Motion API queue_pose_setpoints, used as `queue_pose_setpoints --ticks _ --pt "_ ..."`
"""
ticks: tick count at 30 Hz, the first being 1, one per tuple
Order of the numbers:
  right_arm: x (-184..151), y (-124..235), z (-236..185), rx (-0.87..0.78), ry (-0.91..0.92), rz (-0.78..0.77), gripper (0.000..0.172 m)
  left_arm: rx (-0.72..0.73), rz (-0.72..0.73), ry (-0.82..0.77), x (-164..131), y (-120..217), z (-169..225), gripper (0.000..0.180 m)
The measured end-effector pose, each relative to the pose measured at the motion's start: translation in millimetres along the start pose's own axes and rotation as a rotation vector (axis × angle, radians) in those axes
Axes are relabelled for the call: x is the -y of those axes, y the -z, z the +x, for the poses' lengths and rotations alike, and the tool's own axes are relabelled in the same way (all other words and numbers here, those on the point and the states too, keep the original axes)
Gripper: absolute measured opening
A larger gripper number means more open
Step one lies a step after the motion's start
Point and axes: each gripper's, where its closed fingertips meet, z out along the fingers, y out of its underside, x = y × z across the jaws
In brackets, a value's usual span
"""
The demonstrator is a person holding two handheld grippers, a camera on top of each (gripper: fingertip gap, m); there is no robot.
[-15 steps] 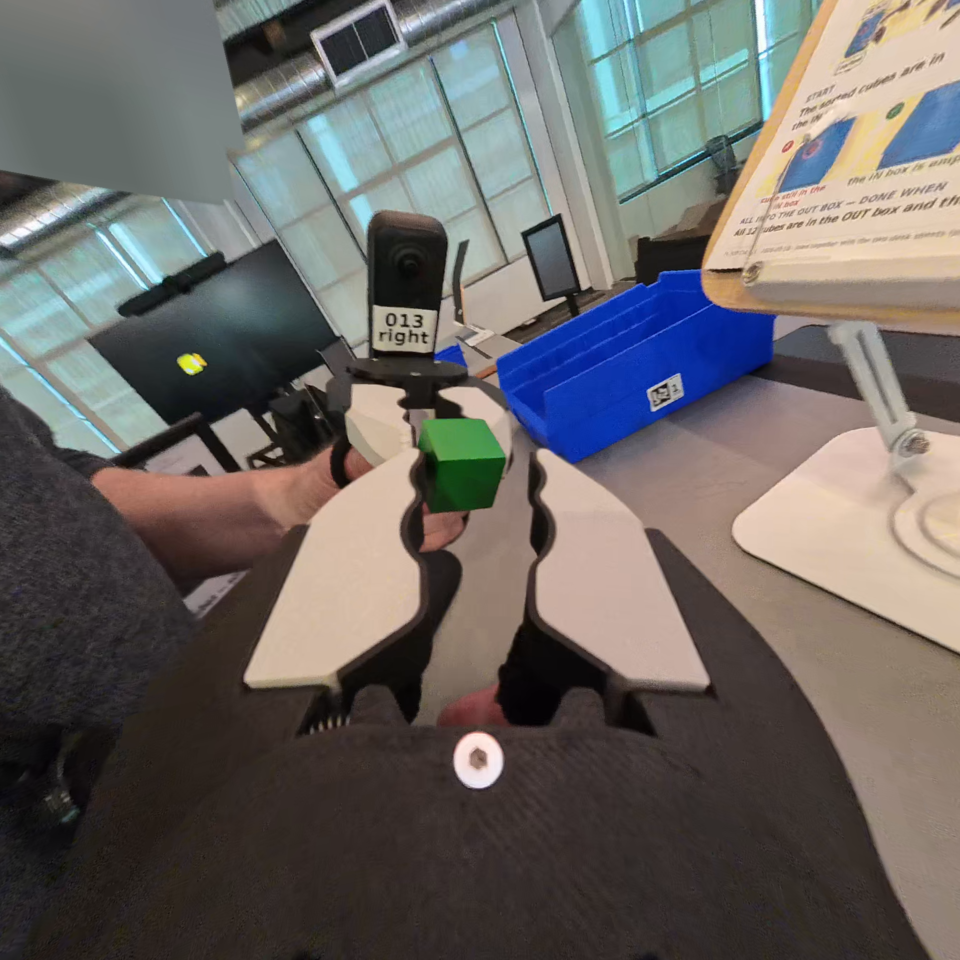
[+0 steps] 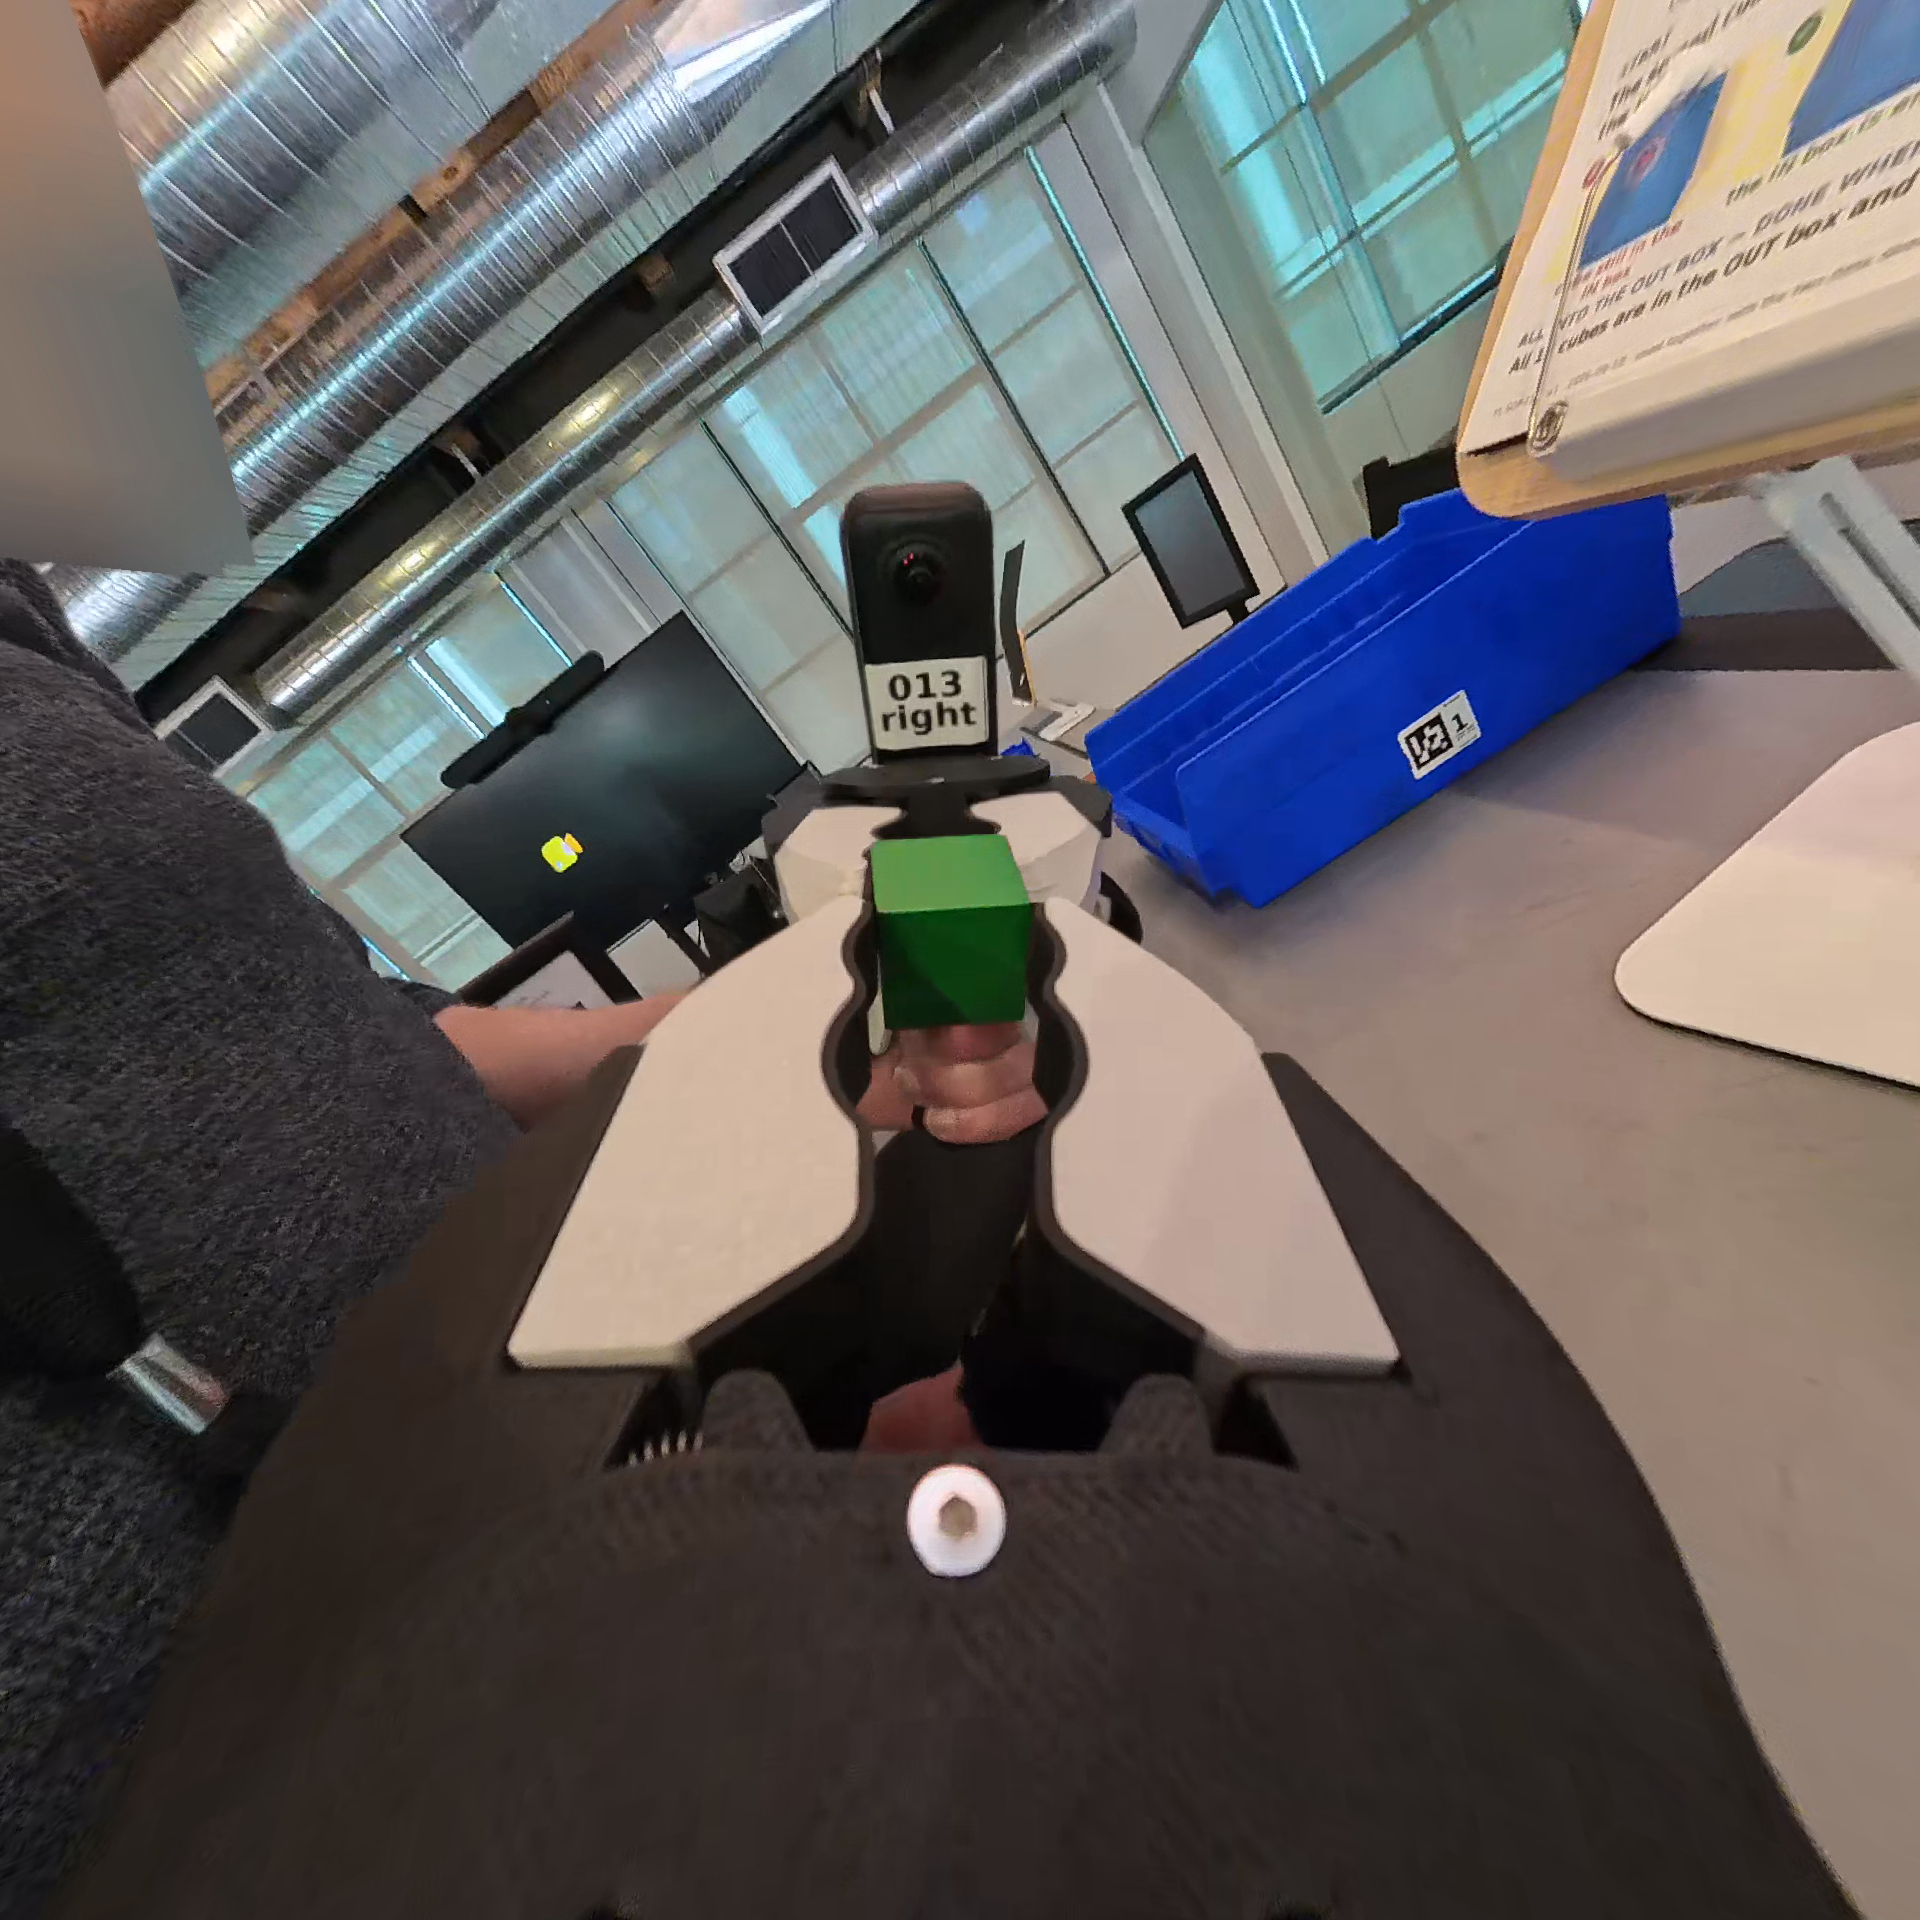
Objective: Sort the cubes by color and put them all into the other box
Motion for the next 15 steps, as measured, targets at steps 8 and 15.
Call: queue_pose_setpoints --ticks 8,15 --pt "44 62 30 -0.220 0.116 0.075 0.027 0.112 0.040 -0.035 9 22 -11 0.022" --pt "157 259 162 -1.008 0.281 0.145 0.027 0.401 0.059 0.005 -1 93 -48 0.017"
